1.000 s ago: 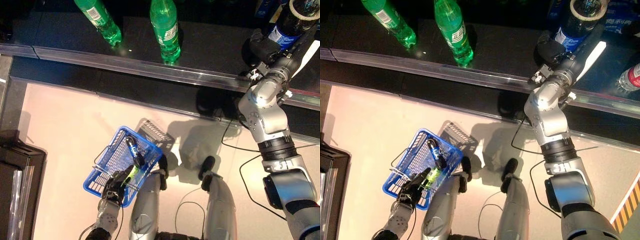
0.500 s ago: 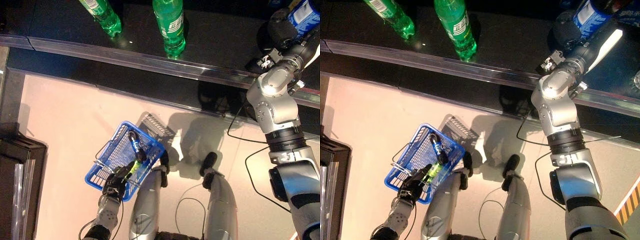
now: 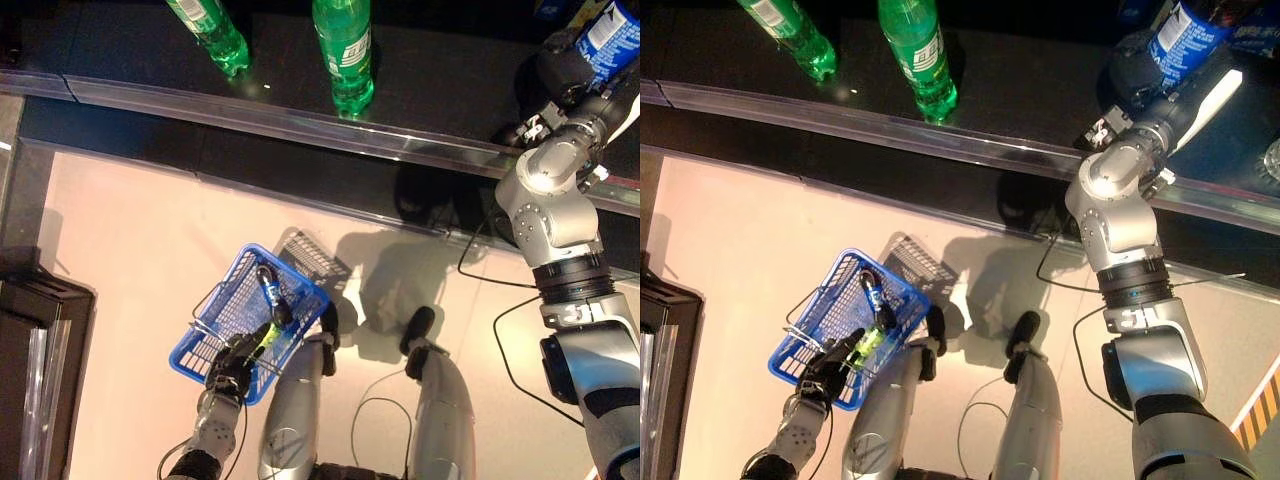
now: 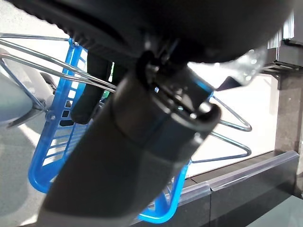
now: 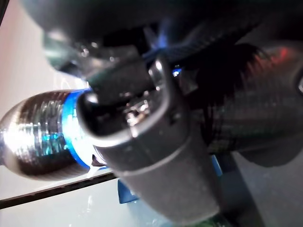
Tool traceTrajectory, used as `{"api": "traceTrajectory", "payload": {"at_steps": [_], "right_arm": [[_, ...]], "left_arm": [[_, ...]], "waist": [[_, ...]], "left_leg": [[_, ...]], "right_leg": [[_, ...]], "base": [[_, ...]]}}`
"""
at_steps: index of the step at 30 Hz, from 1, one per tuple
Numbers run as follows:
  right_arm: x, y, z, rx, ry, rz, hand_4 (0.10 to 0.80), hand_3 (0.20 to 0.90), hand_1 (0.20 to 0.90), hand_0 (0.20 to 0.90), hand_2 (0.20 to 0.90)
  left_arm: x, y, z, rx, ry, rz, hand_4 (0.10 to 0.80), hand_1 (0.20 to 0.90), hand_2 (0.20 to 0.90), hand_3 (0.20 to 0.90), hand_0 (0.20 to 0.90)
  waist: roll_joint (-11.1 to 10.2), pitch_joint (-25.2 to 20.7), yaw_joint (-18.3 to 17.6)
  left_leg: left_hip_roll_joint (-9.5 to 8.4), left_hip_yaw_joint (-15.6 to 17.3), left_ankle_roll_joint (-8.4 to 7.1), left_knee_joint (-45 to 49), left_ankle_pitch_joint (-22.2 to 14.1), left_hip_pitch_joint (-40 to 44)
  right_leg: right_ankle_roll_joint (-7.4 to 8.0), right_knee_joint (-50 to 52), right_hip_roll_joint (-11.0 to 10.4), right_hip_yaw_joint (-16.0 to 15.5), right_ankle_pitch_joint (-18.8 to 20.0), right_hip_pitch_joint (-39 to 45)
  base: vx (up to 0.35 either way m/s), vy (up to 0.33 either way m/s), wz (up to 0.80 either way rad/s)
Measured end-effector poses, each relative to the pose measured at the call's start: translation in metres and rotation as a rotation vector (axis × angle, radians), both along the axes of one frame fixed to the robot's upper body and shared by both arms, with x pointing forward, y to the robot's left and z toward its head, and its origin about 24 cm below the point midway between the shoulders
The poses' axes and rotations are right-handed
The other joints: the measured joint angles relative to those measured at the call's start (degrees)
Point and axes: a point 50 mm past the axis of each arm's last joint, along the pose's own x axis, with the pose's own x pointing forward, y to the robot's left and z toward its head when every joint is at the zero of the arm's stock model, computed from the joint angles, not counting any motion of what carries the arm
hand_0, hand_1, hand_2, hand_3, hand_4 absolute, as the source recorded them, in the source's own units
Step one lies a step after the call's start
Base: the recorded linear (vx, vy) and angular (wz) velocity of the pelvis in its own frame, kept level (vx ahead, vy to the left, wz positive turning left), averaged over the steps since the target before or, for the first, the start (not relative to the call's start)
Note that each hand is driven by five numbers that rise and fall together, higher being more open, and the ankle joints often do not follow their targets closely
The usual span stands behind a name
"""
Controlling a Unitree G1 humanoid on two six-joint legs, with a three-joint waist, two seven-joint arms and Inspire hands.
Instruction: Pick up the drink and place into the basket.
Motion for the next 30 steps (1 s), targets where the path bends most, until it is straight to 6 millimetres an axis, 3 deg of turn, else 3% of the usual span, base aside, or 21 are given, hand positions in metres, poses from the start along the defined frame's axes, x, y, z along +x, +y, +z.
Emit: {"api": "traceTrajectory", "payload": {"at_steps": [6, 18, 23, 30], "right_arm": [[-0.002, -0.005, -0.029, -0.038, 0.078, 0.062, 0.1, 0.2, 0.3, 0.3, 0.3], [-0.032, 0.009, -0.089, -0.155, 0.178, 0.294, 0.1, 0.2, 0.3, 0.3, 0.3], [-0.039, 0.025, -0.088, -0.164, 0.142, 0.412, 0.1, 0.2, 0.3, 0.3, 0.3], [-0.05, 0.047, -0.084, -0.167, 0.09, 0.608, 0.1, 0.2, 0.3, 0.3, 0.3]], "left_arm": [[-0.005, 0.0, -0.005, -0.012, 0.026, 0.011, 0.1, 0.3, 0.3, 0.2, 0.3], [-0.031, 0.008, -0.016, -0.051, 0.044, 0.12, 0.1, 0.3, 0.3, 0.2, 0.3], [-0.039, 0.014, -0.017, -0.036, 0.039, 0.155, 0.1, 0.3, 0.3, 0.2, 0.3], [-0.042, 0.016, -0.016, -0.034, 0.029, 0.163, 0.1, 0.3, 0.3, 0.2, 0.3]], "waist": [[-0.05, 0.02, -0.42], [-1.52, 0.09, -1.79], [-3.13, 0.03, -1.67], [-3.56, -0.05, -1.37]], "left_leg": [[0.08, -0.02, 0.06, -0.42, 0.04, 2.86], [-0.22, -0.82, -0.09, -4.29, 0.44, 12.28], [0.12, -1.02, -0.44, -5.43, 0.56, 14.95], [-0.17, -1.18, -0.53, -7.32, 0.55, 18.93]], "right_leg": [[-0.04, -0.91, -0.29, -0.05, -0.06, 3.03], [0.68, -3.98, 0.19, -1.97, -0.81, 13.26], [0.77, -5.03, 0.33, -3.34, -1.19, 16.66], [1.37, -6.42, 0.57, -3.6, -1.78, 20.94]], "base": [[-0.05, 0.053, 0.01], [-0.002, 0.002, 0.06], [0.07, -0.013, 0.1], [0.07, 0.013, 0.07]]}}
